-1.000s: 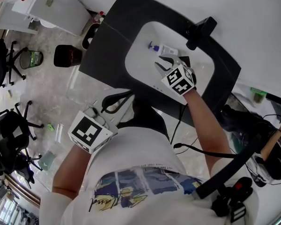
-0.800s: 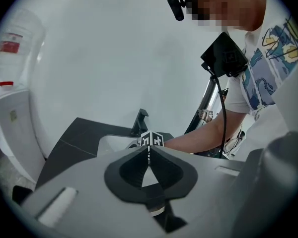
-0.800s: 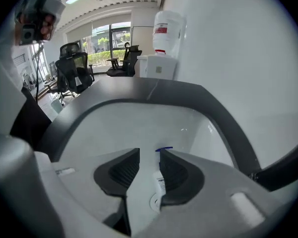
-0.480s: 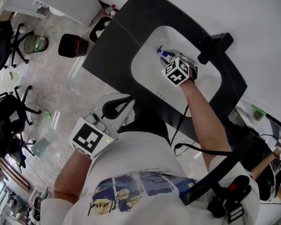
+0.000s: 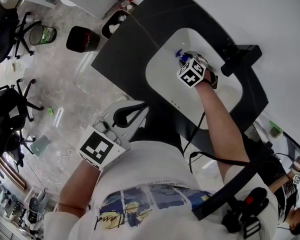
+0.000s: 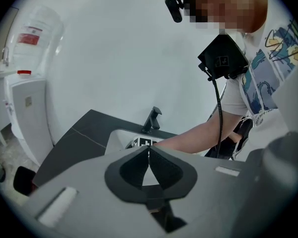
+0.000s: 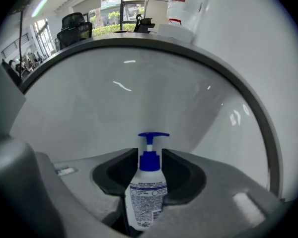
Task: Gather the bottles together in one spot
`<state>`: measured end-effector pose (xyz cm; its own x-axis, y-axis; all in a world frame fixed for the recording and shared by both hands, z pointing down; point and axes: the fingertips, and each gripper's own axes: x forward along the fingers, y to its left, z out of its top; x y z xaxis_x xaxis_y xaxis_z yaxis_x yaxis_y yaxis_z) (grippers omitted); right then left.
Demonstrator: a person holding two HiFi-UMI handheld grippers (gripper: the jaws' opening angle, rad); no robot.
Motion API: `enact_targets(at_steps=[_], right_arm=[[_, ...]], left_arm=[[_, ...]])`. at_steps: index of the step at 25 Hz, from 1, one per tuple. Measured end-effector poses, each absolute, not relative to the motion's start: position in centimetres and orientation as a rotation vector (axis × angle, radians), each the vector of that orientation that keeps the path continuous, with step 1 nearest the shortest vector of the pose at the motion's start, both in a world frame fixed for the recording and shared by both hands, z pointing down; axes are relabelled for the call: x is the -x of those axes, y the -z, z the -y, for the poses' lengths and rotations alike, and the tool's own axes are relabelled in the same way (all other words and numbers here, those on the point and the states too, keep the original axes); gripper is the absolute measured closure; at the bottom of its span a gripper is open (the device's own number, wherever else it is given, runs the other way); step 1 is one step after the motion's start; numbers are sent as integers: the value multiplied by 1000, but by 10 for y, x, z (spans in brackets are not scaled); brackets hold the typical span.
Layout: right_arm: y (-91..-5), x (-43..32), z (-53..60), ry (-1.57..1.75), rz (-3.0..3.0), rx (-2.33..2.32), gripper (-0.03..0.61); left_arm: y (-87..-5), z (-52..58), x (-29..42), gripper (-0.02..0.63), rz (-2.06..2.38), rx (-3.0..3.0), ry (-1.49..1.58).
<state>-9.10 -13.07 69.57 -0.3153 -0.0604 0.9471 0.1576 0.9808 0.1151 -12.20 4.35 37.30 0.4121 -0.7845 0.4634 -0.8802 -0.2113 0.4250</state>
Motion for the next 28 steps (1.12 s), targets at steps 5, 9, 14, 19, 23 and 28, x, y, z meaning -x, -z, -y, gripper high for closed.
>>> enact_targets(at_steps=[5, 9, 14, 19, 23, 28], right_arm=[[-703, 90, 135, 175, 1872, 44, 436], [-707, 91, 134, 204, 1871, 61, 443], [-704, 91, 133, 214, 1886, 42, 453], [-691, 89, 132, 227, 1930, -5, 456], [-679, 86, 131, 227, 1973, -63, 456], [-662, 80, 131, 223, 2032, -137, 457]], left_arm=[[-376, -48, 122, 603, 1412, -2010, -195], [-377, -52, 124, 604, 1419, -1987, -203], [-376, -51, 126, 607, 1442, -1934, -168], [-368, -51, 126, 611, 1443, -1954, -147], [-366, -50, 122, 611, 1428, -1981, -158], [-362, -47, 114, 611, 1391, -2020, -172]])
